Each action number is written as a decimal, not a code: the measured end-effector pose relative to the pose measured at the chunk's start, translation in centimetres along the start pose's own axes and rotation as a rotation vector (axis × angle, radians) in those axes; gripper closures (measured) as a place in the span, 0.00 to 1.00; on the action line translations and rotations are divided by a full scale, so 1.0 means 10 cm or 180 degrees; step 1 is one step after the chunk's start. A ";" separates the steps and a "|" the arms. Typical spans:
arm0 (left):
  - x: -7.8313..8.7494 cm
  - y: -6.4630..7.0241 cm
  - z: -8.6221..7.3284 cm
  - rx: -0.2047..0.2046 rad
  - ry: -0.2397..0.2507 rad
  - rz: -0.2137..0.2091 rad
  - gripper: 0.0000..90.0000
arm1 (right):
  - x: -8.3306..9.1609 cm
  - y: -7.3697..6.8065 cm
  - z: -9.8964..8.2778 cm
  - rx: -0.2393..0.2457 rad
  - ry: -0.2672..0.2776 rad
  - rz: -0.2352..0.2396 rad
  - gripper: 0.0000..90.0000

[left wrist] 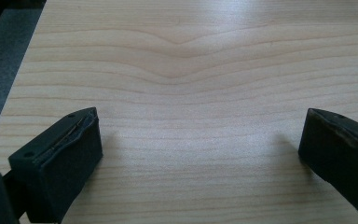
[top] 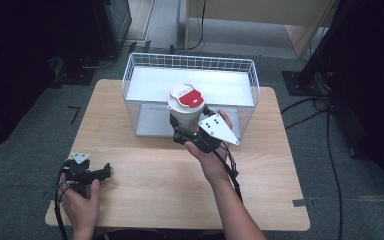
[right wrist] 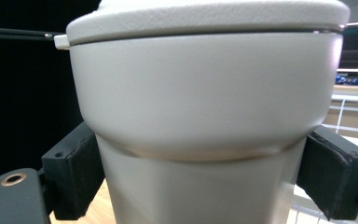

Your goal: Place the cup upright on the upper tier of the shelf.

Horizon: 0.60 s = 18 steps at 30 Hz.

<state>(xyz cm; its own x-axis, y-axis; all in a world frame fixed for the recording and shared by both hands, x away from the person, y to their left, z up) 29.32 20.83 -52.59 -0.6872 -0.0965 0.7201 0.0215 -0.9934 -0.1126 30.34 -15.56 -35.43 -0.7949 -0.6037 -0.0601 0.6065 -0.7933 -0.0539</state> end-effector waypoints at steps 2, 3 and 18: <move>0.00 0.00 0.00 0.0008 0.0005 0.0001 0.00 | -0.01 0.03 0.04 0.0007 0.0016 -0.0028 0.13; 0.00 0.00 0.00 0.0008 0.0005 0.0001 0.00 | -0.01 0.05 0.05 0.0003 0.0033 -0.0031 0.13; 0.00 0.00 0.00 0.0008 0.0004 0.0000 0.00 | -0.12 0.33 0.26 0.0052 0.0085 -0.0228 0.14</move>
<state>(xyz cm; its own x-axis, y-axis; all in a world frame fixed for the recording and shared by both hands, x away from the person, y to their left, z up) 29.32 20.82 -52.60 -0.6880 -0.0965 0.7193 0.0233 -0.9935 -0.1110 33.21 -17.68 -32.91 -0.8355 -0.5431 -0.0833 0.5475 -0.8357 -0.0427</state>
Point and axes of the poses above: each handheld gripper's, and its own axes: x roughly backward along the jaws, z roughly out of its top, y roughly to its right, the point moved 1 cm from there along -x, roughly forward along the jaws, and after that the axes turned 8 degrees about z, right-handed, at the moved point
